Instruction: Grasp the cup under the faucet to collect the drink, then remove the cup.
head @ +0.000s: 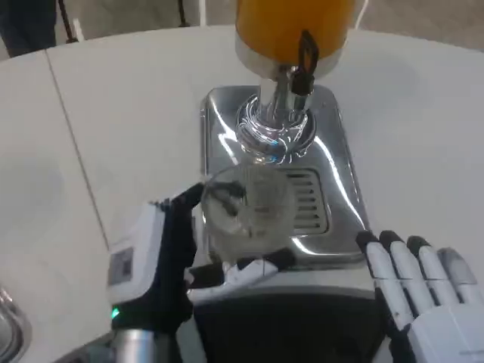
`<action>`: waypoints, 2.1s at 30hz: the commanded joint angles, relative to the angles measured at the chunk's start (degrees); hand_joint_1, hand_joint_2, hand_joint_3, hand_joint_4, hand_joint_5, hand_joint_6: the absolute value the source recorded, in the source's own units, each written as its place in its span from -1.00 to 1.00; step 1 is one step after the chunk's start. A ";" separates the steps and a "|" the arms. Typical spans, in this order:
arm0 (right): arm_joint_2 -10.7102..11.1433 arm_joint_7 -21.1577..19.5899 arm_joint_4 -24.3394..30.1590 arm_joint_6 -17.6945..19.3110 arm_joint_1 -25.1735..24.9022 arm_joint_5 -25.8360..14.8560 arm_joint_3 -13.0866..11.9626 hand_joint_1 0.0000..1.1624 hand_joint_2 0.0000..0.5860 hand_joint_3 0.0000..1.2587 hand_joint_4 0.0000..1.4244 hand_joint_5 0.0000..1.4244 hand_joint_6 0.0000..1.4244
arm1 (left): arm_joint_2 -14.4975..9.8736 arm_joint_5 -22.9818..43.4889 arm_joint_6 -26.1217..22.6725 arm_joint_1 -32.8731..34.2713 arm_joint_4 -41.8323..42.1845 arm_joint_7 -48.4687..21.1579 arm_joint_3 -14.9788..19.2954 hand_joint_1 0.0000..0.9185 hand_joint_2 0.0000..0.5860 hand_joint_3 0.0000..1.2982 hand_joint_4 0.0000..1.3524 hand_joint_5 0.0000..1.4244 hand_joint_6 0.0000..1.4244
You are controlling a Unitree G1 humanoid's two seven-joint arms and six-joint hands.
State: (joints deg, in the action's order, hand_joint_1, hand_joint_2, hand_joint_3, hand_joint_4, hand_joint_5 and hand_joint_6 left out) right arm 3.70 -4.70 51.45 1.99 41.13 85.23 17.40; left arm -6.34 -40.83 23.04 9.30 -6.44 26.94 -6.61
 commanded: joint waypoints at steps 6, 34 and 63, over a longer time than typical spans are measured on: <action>-1.87 1.12 1.23 0.03 1.17 1.83 0.37 -0.41 0.89 -1.00 -1.00 -1.00 -1.00 | 1.90 -1.73 -0.43 11.90 -12.55 5.93 -5.86 0.21 -1.00 0.56 0.57 0.97 1.00; -3.35 11.06 -1.98 -1.33 -11.44 -0.02 -2.16 -0.41 0.89 -1.00 -1.00 -1.00 -1.00 | 0.87 2.93 -1.38 38.38 -52.18 16.82 -10.43 0.22 -0.97 0.52 0.53 0.93 1.00; -5.44 9.38 -2.63 -2.22 -11.66 -2.35 -0.19 -0.41 0.87 -1.00 -1.00 -1.00 -1.00 | -8.78 4.13 2.74 32.62 -44.48 13.02 -13.29 -0.39 -0.83 -0.91 -0.89 -0.32 -0.35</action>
State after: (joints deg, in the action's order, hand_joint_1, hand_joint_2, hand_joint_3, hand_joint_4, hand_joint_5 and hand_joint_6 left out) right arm -1.13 5.86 49.63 0.05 29.40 84.14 16.50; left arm -12.68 -37.82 25.12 44.27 -54.14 42.93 -20.85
